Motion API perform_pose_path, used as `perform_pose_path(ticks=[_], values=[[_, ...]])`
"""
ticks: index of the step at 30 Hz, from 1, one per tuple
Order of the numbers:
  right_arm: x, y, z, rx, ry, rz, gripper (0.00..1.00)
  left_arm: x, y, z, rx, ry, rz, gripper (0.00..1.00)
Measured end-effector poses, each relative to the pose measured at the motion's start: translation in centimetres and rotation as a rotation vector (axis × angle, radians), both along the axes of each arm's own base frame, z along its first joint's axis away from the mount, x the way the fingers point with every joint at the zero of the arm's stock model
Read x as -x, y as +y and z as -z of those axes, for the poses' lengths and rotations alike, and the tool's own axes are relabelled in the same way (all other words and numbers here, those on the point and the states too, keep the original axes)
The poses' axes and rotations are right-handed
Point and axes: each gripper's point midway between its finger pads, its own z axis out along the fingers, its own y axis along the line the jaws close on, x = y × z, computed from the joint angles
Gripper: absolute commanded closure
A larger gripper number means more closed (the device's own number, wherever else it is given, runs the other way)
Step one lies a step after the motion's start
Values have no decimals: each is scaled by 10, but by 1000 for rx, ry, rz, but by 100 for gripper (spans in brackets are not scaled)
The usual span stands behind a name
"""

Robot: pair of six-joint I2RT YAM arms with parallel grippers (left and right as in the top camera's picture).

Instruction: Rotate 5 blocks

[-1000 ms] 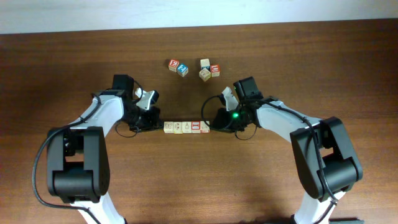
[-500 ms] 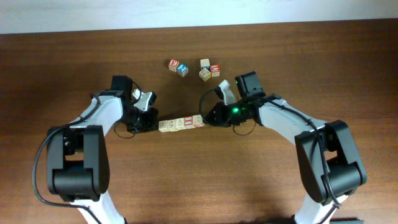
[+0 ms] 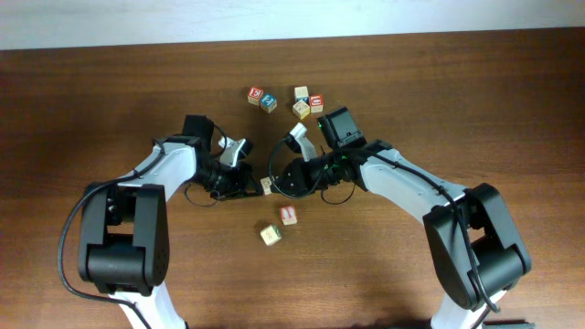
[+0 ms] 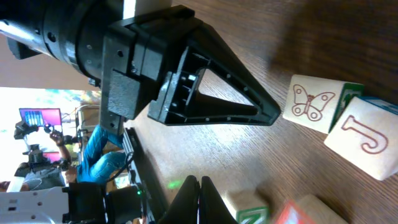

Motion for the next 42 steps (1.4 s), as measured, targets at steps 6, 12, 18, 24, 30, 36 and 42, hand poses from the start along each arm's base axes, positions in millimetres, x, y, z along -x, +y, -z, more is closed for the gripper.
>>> perform_pose_path(ticks=[6,12,18,24,30,36,42], values=[[-10,-10,1,8,0,36,96,-4,6,-1,11,-3,-22,100],[-13,-13,3,21,-6,50,86,-13,14,-1,6,-30,-44,100],[-22,-43,17,108,37,122,36,-25,25,-7,-82,-46,-48,69],[-27,-108,4,422,-30,214,16,-52,53,-59,-275,-203,-90,27],[-31,-168,-63,687,-278,365,2,-40,101,-174,-494,-476,-295,0],[-19,-220,-116,864,-448,532,2,-14,133,-218,-614,-549,-448,1],[-16,-238,-134,916,-497,622,2,-10,140,-216,-651,-529,-470,1]])
